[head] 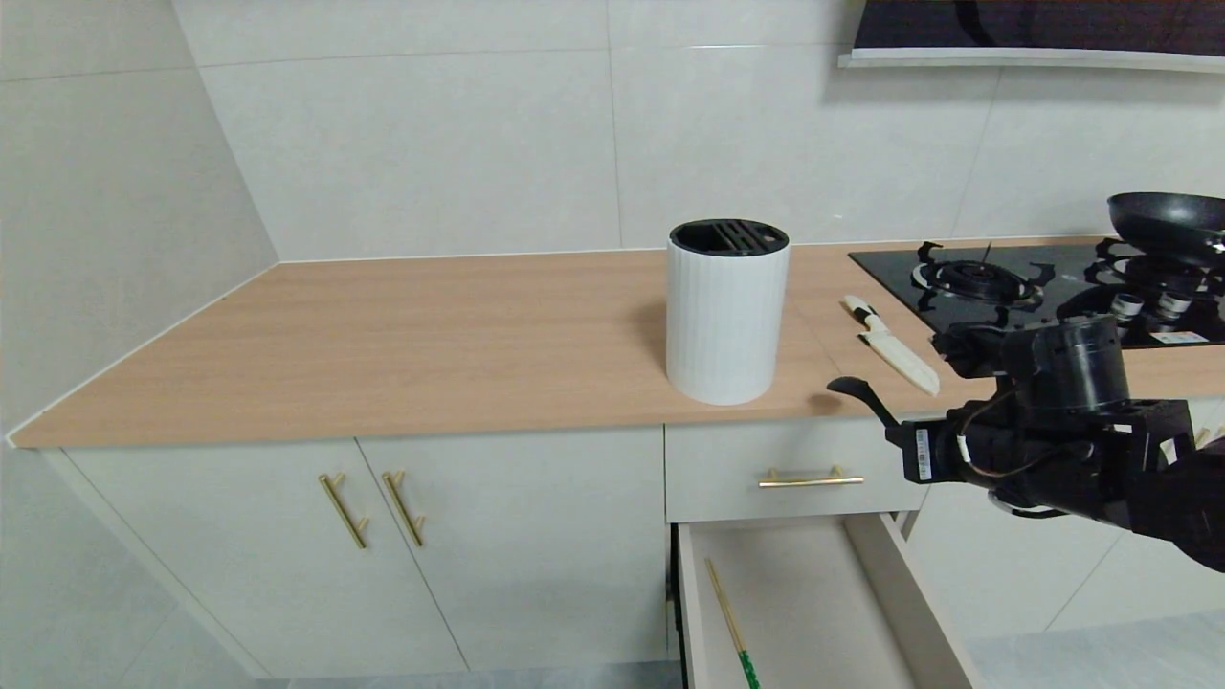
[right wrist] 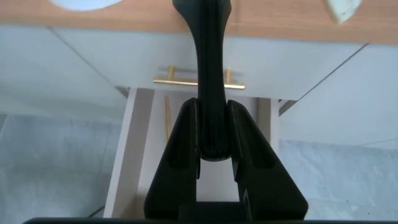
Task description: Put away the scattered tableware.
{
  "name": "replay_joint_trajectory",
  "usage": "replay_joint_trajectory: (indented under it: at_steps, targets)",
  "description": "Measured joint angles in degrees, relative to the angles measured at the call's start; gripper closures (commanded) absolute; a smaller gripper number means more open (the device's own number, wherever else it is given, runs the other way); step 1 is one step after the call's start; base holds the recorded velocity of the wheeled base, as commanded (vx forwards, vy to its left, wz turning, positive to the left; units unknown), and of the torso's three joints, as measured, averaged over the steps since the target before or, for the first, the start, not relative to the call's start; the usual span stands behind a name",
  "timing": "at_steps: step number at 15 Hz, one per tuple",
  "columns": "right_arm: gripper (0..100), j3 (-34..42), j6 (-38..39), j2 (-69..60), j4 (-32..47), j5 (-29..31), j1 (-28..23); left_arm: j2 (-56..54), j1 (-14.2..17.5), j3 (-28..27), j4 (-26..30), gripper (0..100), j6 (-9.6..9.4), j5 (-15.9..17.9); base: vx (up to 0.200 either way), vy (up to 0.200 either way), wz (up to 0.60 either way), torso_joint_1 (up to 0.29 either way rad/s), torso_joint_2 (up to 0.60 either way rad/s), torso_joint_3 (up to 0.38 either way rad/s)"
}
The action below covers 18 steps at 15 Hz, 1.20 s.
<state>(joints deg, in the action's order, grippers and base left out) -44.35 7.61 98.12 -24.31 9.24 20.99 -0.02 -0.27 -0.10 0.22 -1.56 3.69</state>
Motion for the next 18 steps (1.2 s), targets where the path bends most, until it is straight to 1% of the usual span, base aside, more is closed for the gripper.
replay_joint_trajectory:
  at_steps: [2,4,9,18]
  targets:
    - [100,0.44,-0.15,0.26,-0.02,0.00,1.13,0.00,0.00,0.00,0.00,0,-0.02,-0.02,0.000,0.000,0.00,0.000,0.00,0.000]
    - [100,1.50,-1.69,0.24,-0.07,0.00,1.88,0.00,0.00,0.00,-0.01,0,-0.02,-0.02,0.000,0.000,0.00,-0.134,0.29,0.176]
    - [100,3.21,-2.15,-0.02,0.00,0.01,4.80,0.00,0.00,0.00,-0.01,0,-0.02,0.00,0.000,0.000,0.00,-0.191,0.47,0.267]
    - [100,3.47,-2.50,0.50,-0.02,0.09,5.27,0.00,0.00,0.00,-0.09,0,-0.02,0.00,0.000,0.000,0.00,-0.174,0.47,0.296]
